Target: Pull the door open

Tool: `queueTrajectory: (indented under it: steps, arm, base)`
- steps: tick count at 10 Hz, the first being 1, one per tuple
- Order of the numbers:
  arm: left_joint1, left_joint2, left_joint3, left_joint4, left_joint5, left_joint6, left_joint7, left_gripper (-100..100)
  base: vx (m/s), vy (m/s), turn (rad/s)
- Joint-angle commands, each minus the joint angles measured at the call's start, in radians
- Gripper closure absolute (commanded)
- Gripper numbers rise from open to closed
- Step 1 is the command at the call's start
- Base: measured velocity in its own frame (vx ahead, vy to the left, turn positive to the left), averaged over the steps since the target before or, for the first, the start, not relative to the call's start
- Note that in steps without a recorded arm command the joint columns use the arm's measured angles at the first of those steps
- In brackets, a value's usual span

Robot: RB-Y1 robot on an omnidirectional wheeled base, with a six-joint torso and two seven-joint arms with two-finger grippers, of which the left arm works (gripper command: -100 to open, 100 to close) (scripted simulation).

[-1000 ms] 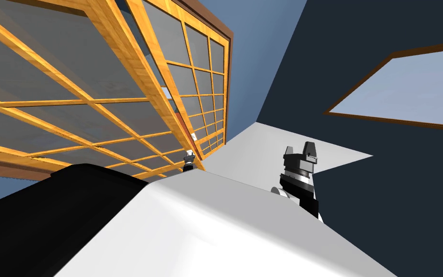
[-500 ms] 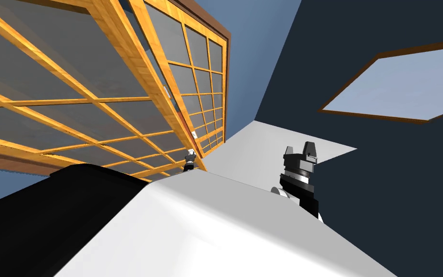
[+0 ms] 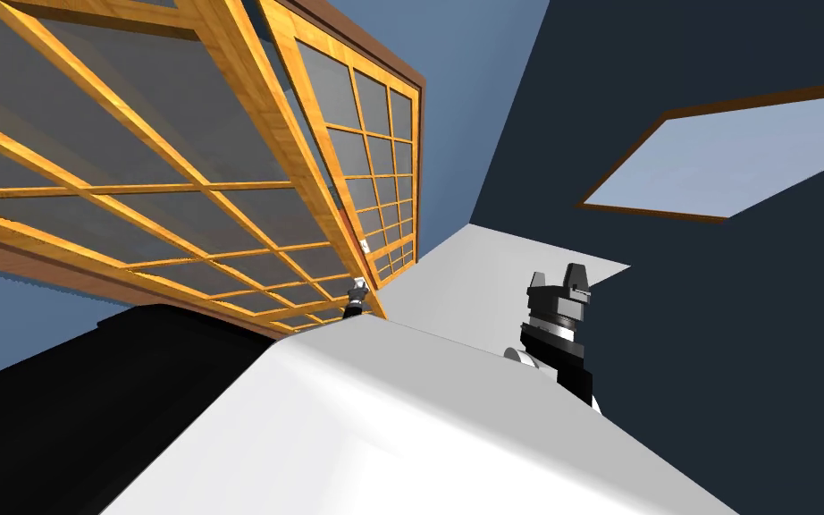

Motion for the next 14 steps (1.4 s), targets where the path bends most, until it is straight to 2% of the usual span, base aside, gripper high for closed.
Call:
queueTrajectory:
  steps: [1, 2, 3, 9, 11, 12, 13, 14]
  arm:
    - [0.000, 0.002, -0.016, -0.008, -0.009, -0.001, 0.014, 100]
    - [0.002, -0.001, -0.008, -0.010, -0.005, 0.004, 0.005, 100]
    - [0.008, 0.002, -0.028, -0.017, -0.016, 0.003, 0.017, 100]
    - [0.027, 0.025, -0.091, -0.042, -0.055, -0.008, 0.068, 100]
    - [0.033, 0.033, -0.112, -0.050, -0.068, -0.012, 0.084, 100]
    - [0.032, 0.029, -0.106, -0.049, -0.064, -0.007, 0.076, 100]
    - [0.042, 0.037, -0.128, -0.055, -0.077, -0.014, 0.094, 100]
    - [0.045, 0.040, -0.133, -0.057, -0.081, -0.016, 0.099, 100]
  base:
    - [-0.213, 0.011, -0.060]
    - [-0.102, -0.002, -0.031]
    - [-0.128, 0.007, -0.052]
    - [-0.208, 0.000, -0.055]
    - [-0.203, 0.008, -0.048]
    - [-0.091, -0.010, -0.018]
    - [-0.158, 0.019, -0.058]
    - [-0.193, 0.027, -0.057]
